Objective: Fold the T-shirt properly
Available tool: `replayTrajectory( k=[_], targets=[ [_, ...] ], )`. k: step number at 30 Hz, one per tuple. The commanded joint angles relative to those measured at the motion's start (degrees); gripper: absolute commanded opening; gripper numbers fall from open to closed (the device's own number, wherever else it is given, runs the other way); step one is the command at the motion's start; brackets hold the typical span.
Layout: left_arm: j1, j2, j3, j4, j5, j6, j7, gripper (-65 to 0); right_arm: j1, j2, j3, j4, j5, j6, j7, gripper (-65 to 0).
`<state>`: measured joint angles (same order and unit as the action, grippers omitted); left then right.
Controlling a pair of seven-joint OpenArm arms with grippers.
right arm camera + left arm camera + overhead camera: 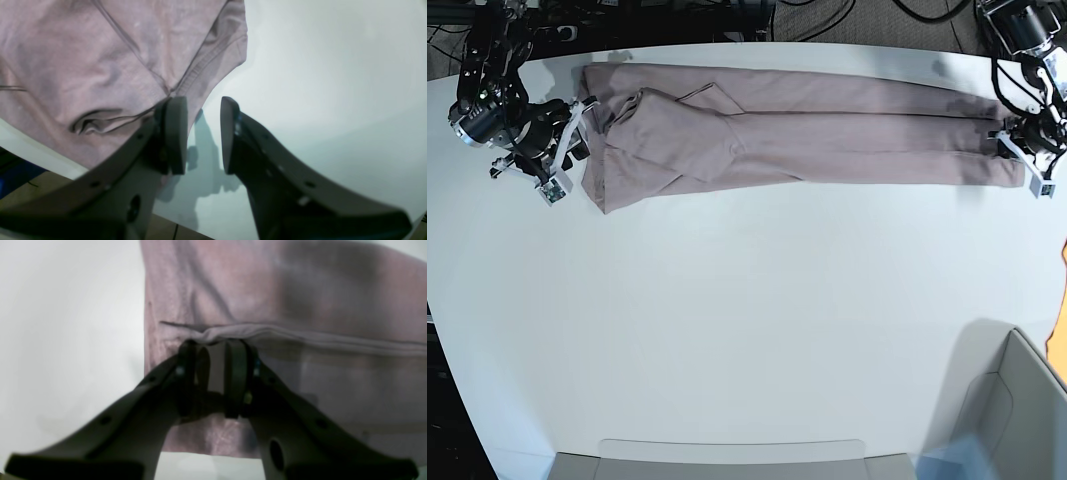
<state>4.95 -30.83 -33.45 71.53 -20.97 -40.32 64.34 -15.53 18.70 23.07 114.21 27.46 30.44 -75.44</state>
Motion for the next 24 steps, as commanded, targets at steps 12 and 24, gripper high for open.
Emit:
replayTrajectory(
  k=[12,24],
  targets=[
    [0.1,-2.71,-0.97,4.39,0.71,0.32,0.24,-48.7,0.45,0.86,0.27,0.82,0.45,0.29,0.49,-47.3],
    [0.19,-6.49,-0.97,3.59,0.8,0.32,-0.47,-48.7,0.36,0.86,0.27,0.82,0.45,0.29,0.49,-47.2]
  ],
)
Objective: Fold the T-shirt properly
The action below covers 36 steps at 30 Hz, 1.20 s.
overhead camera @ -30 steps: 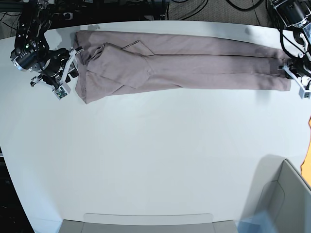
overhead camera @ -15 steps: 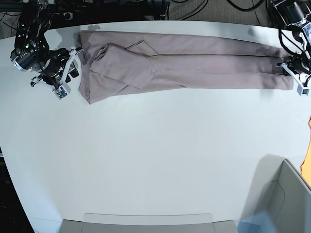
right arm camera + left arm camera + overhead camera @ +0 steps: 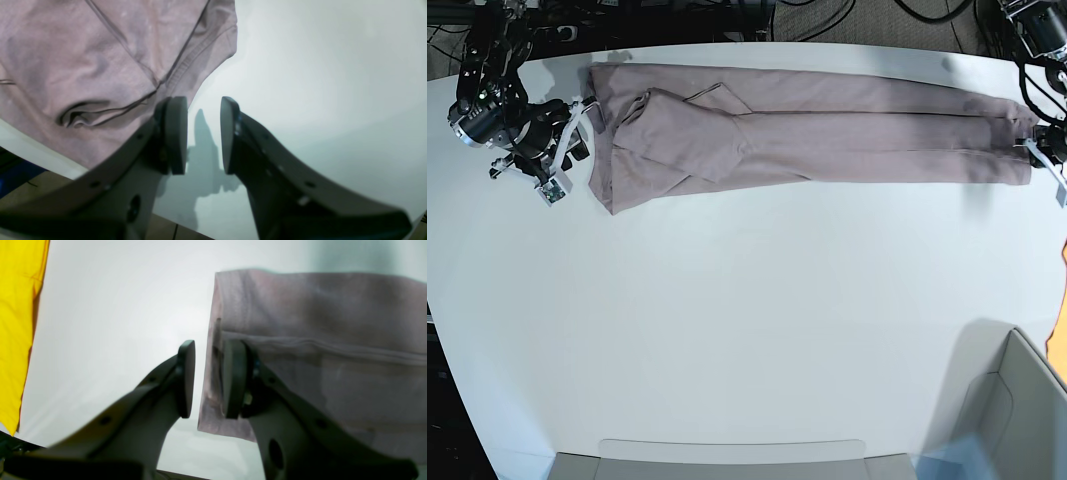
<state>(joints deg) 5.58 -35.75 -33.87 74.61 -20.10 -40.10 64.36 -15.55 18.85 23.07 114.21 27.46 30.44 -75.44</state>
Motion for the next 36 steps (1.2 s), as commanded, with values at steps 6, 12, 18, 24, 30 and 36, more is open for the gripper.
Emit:
replayTrajectory(
  k=[6,12,18,24,30,36],
  targets=[
    [-0.35,-1.57,-0.37,-6.34,-0.08,0.1,-2.78,-48.8,0.56,0.71,0.27,0.82,0.45,0.29,0.49,-47.3],
    [2.46,-1.4,0.07,-7.93,-0.52,0.1,-4.62,-48.7,0.56,0.88,0.27,0.82,0.45,0.29,0.49,-47.3],
    [5.36,-1.13,5.78,-8.37,-0.69,0.1,-5.15,-48.7,0.65,0.88,0.27,0.82,0.45,0.38,0.49,-47.3],
    [7.47,-1.57,13.6,-12.15,-7.02,0.1,-5.15,-56.9,0.65,0.88,0.27,0.82,0.45,0.38,0.49,-47.3],
    [7.82,-1.48,13.87,-13.64,-6.94,0.1,-7.26,-65.0,0.3,0.97,0.45,0.91,0.45,0.38,0.49,-47.3],
    [7.47,-1.48,13.34,-8.19,-7.02,0.1,-5.32,-65.0,0.3,0.97,0.53,1.17,0.45,0.38,0.49,-47.3]
  ],
)
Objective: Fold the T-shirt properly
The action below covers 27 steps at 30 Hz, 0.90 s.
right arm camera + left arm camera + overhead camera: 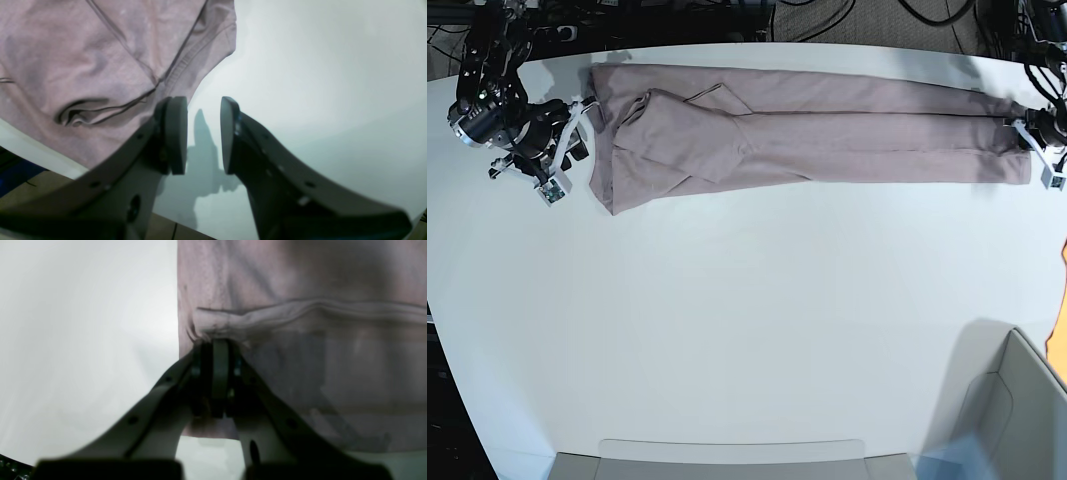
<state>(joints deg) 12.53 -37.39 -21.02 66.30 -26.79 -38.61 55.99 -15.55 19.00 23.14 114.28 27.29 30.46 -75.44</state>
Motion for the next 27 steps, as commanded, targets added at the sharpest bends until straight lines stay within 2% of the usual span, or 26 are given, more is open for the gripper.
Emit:
replayTrajectory(
  k=[1,6,10,11,14,15,16,20,27],
  targets=[
    [0.52,0.16,-0.48,1.35,-0.34,-1.39,3.75,-65.0,0.3,0.82,0.47,1.11,0.62,0.36,0.49,-47.3],
    [-0.53,0.6,-8.3,9.35,-0.34,-1.39,8.85,-65.0,0.3,0.82,0.47,1.11,0.62,0.36,0.49,-47.3],
    [-3.52,0.6,-12.52,10.4,-0.16,-1.39,12.28,-65.0,0.3,0.82,0.38,1.11,0.62,0.36,0.49,-47.3],
    [-3.52,0.6,-13.49,10.4,-0.16,-1.39,12.37,-61.6,0.3,0.82,0.38,1.11,0.62,0.36,0.49,-47.3],
    [-3.52,0.6,-15.07,10.49,-0.16,-1.39,12.37,-43.7,0.3,0.82,0.38,1.11,0.62,0.36,0.49,-47.3],
    [-3.52,0.6,-15.6,10.49,-0.34,-1.39,12.28,-40.1,0.3,0.82,0.38,1.11,0.62,0.36,0.49,-47.2],
    [-3.52,0.6,-16.3,10.49,-0.51,-1.39,12.28,-39.2,0.3,0.82,0.38,1.11,0.62,0.36,0.49,-47.2],
    [-3.44,0.68,-16.57,10.4,-2.36,-1.39,12.28,-44.3,0.3,0.82,0.38,1.02,0.62,0.36,0.49,-47.2],
    [-3.44,0.51,-16.48,10.05,-3.06,-1.39,10.43,-43.5,0.3,0.82,0.29,0.84,0.62,0.36,0.49,-47.2]
  ],
)
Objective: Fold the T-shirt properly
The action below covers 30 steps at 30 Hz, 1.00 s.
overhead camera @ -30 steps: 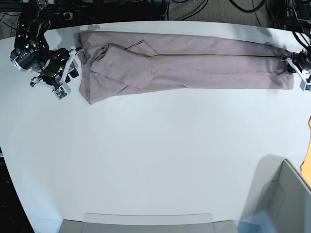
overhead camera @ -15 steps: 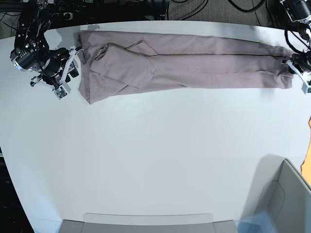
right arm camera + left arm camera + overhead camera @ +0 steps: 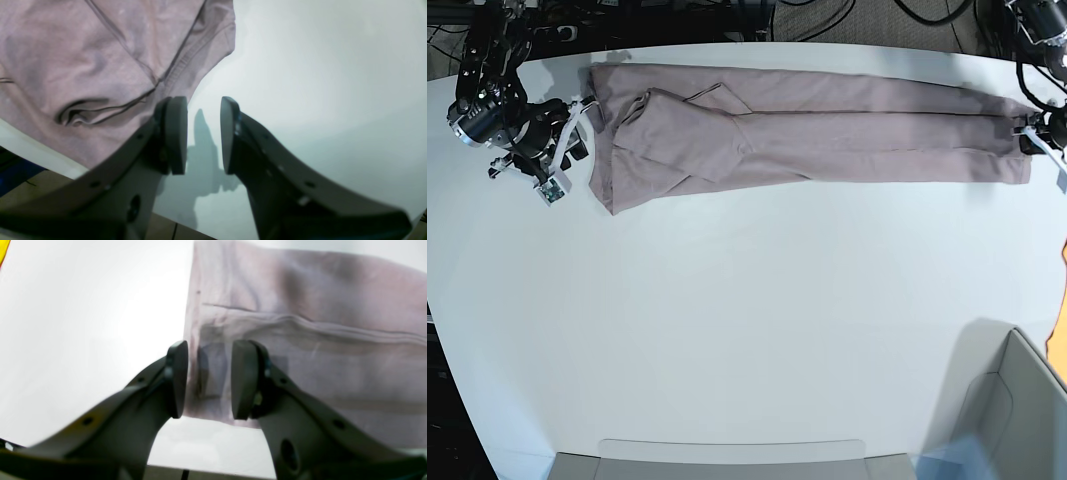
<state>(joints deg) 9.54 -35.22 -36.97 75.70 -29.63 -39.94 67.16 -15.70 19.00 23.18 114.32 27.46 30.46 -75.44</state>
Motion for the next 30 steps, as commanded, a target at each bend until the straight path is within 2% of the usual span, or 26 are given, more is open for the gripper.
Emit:
replayTrajectory(
  k=[1,7,11,16,18,23,26,28,30],
  targets=[
    [-0.44,-1.74,-0.52,0.47,-0.04,-0.06,-1.09,-43.5,0.45,0.82,0.25,0.8,0.45,0.36,0.49,-47.2],
    [-0.62,-2.1,-0.44,-5.5,0.04,-0.06,-2.14,-43.5,0.45,0.82,0.25,0.8,0.45,0.36,0.49,-47.2],
    [-0.44,-3.85,1.15,-8.93,2.24,-0.06,-6.1,-43.7,0.45,0.82,0.25,0.8,0.45,0.36,0.49,-47.2],
    [0.88,-4.21,2.29,-9.55,2.51,-0.06,-7.07,-43.7,0.45,0.82,0.25,0.71,0.45,0.36,0.49,-47.2],
    [0.88,-4.12,5.28,-10.34,2.59,-0.06,-7.24,-43.7,0.45,0.82,0.25,0.71,0.45,0.36,0.49,-47.2],
    [0.88,-4.29,12.31,-17.81,2.42,-0.06,-11.81,-43.8,0.45,0.82,0.25,0.71,0.45,0.36,0.49,-47.2],
    [1.14,-4.12,16.53,-17.81,2.07,-0.06,-12.25,-44.6,0.45,0.82,0.25,0.71,0.45,0.36,0.49,-47.2],
    [1.32,-4.12,20.66,-16.14,0.48,-0.06,-12.34,-50.2,0.45,0.91,0.25,0.71,0.45,0.36,0.49,-47.2],
    [1.23,-4.29,24.36,-15.7,-2.07,-0.06,-12.43,-64.3,0.45,0.91,0.25,0.8,0.45,0.36,0.49,-47.2]
  ],
)
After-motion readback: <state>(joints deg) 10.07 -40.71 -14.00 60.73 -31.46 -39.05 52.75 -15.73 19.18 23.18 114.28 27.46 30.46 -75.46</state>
